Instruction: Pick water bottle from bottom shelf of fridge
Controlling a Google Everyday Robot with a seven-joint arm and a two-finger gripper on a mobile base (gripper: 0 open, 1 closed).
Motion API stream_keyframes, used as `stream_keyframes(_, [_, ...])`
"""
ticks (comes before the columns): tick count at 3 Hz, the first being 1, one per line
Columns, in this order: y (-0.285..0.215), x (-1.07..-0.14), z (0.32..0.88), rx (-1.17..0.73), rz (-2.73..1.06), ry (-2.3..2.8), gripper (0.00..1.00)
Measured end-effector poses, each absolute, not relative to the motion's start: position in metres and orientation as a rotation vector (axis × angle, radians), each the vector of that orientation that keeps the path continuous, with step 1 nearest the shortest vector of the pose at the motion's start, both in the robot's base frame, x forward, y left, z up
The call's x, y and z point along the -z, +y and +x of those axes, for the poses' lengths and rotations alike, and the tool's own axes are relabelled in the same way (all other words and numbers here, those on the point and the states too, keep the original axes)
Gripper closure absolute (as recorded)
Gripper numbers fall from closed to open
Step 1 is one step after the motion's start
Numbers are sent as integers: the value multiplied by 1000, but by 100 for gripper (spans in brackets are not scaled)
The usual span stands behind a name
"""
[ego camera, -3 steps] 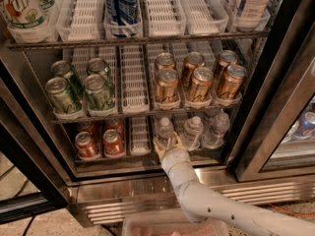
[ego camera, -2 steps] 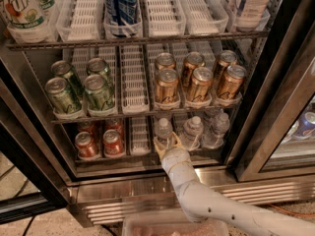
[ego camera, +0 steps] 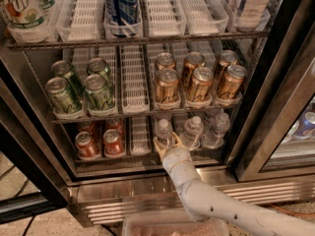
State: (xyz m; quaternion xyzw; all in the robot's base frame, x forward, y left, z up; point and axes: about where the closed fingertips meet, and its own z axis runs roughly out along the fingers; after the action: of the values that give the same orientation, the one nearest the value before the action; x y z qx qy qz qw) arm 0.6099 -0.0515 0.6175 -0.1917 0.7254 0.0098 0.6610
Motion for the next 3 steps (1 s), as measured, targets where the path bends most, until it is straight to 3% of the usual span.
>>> stream_keyframes(3, [-55, -648, 606, -99, -432, 1616, 100])
